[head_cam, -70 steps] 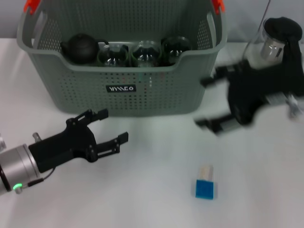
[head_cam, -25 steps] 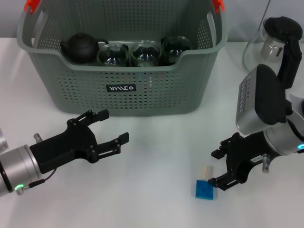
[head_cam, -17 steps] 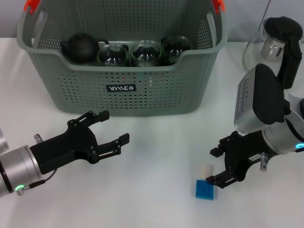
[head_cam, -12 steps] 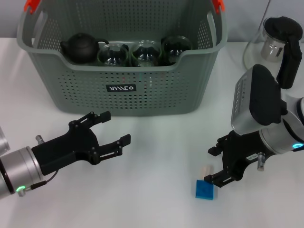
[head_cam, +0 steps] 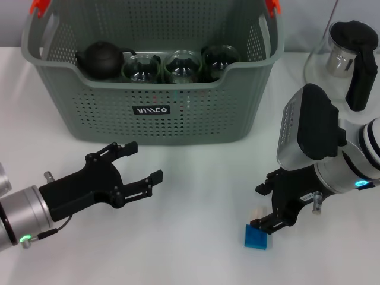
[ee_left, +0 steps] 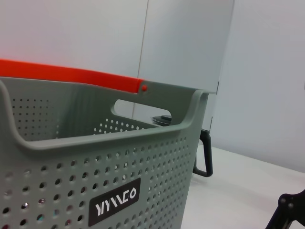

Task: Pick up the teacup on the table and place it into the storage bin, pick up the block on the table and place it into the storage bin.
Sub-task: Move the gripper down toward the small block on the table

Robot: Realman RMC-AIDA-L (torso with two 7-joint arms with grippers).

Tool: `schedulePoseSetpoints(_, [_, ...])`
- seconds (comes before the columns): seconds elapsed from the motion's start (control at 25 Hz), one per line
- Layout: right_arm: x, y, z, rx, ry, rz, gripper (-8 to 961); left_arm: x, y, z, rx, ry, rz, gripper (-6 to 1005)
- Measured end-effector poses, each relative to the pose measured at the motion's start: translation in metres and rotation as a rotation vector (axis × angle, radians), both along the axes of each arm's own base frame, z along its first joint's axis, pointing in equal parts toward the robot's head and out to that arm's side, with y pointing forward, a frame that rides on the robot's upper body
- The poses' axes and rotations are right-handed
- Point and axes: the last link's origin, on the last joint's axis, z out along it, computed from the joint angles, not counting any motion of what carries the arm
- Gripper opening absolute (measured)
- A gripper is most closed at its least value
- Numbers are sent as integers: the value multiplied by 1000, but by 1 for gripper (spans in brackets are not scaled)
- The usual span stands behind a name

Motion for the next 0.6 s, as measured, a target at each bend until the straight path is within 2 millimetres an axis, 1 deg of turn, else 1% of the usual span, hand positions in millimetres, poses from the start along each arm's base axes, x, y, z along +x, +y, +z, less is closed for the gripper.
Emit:
schedulePoseSetpoints(0.4, [-2,2,-2,6,-11,1,785,-2,-3,-1,-1,-3,10,874])
schedulePoseSetpoints(0.6, [0,5,1,29,-20,-18,785,-2,-4,-2,-5,-8,10,874])
